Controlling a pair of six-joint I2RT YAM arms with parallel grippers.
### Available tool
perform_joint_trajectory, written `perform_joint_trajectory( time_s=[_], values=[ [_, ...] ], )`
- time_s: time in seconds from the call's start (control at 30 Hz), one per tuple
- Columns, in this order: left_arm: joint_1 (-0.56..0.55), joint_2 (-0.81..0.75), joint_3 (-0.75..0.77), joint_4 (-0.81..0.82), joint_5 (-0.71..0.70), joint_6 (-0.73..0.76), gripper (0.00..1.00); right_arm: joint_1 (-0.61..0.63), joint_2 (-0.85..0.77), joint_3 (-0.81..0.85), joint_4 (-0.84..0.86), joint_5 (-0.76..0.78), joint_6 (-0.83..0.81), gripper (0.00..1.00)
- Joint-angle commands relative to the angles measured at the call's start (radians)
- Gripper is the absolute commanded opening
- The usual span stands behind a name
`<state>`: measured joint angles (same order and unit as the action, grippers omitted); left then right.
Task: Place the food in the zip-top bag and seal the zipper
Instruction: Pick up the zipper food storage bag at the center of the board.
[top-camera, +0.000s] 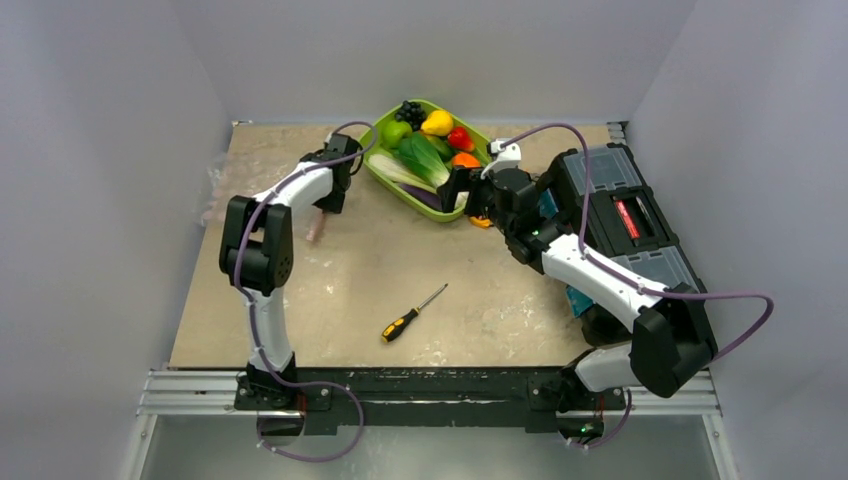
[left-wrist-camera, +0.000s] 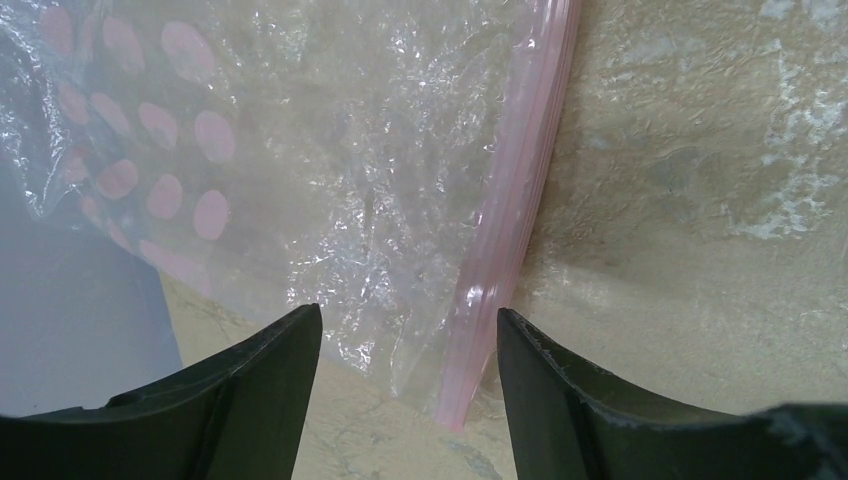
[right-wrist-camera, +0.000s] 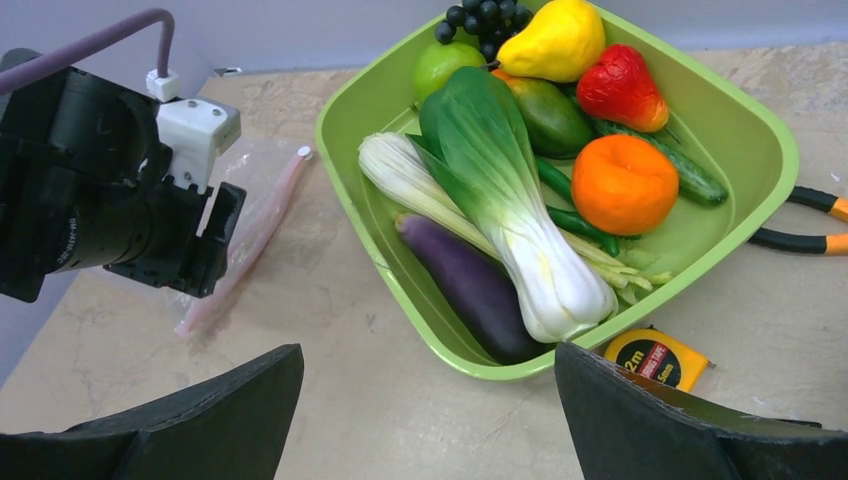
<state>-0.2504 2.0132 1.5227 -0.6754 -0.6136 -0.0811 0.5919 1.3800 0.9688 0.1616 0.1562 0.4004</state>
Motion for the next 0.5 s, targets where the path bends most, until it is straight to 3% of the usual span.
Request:
perform_joint_trajectory(
  time_s=[0.0, 0.2, 0.4, 0.47],
  values=[
    [0.007, 0.033, 0.064, -0.034, -0.017, 0.015, 0.65, 0.004, -0.007, 0.004, 0.052, -0.024, -0.007, 0.99],
    [0.006, 0.069, 0.089, -0.068, -0.013, 0.012, 0.6, 0.004, -0.012, 0.0, 0.047, -0.022, -0.009, 0.99],
    [0.019, 0.061, 0.094, -0.075, -0.038, 0.009, 0.36, 0.005, -0.009, -0.004, 0.046, -0.026, -0.007, 0.99],
    [0.023, 0.066, 0.103, -0.089, -0.03, 0.006, 0.22, 0.005, -0.006, -0.003, 0.042, -0.031, -0.006, 0.99]
  ],
)
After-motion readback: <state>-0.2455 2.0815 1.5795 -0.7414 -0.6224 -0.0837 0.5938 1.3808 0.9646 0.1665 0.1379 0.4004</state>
